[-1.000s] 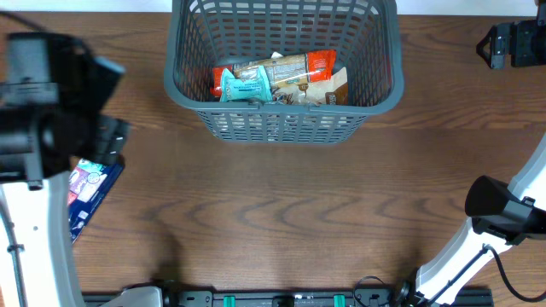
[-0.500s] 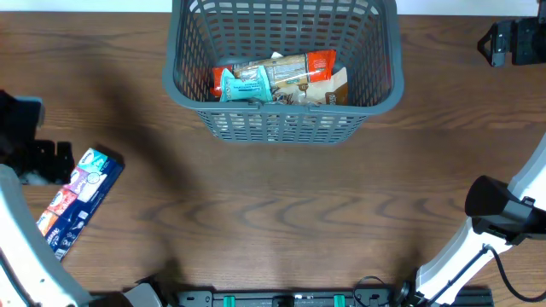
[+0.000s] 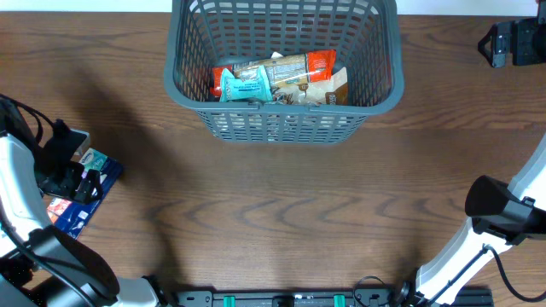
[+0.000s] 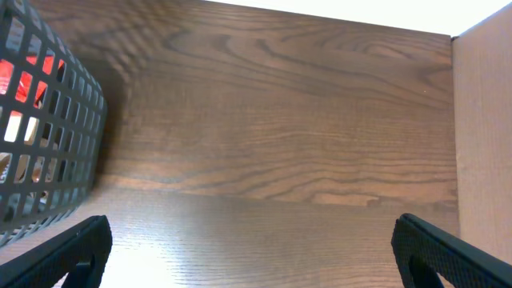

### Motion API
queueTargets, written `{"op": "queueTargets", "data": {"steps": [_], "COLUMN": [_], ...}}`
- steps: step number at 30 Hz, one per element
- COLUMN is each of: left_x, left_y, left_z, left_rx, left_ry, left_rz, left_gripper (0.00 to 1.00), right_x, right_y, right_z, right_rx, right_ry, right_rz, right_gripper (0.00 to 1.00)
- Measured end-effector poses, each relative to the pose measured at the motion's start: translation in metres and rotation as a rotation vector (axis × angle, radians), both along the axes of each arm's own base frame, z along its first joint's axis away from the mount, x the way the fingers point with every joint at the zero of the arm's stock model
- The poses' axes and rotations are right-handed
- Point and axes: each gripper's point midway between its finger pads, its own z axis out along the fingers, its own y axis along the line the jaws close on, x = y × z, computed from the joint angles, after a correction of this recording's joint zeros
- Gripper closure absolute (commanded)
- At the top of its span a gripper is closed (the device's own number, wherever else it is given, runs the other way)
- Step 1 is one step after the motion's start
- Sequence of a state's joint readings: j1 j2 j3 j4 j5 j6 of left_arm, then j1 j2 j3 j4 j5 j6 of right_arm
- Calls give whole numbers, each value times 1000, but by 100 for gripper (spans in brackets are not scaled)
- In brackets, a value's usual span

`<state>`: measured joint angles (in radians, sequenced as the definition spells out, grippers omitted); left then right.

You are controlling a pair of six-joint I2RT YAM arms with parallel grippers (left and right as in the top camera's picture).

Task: Pack container
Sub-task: 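Withdraw the left arm over the blue-and-white tissue box, then lower the left gripper and grasp the tissue box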

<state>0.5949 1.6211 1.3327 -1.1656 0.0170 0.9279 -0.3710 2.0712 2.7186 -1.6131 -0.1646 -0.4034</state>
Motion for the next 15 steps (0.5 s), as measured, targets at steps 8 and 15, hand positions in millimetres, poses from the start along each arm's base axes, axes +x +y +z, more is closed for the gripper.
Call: {"op": "queueTargets", "data": {"steps": [8,15], "left_x": [1,-16], "left_y": [7,29], "left_z": [-6,-9], "left_rx": [11,7], "left_ry": [20,28], "left_rz": [-85,-11], "left_gripper": [1,2], "right_x": [0,0], "right_y": [0,0], "right_z": [0,0], "right_rx": [-2,-4], "right_ry": [0,0], "right_rz": [3,5], "right_gripper": [1,1]}}
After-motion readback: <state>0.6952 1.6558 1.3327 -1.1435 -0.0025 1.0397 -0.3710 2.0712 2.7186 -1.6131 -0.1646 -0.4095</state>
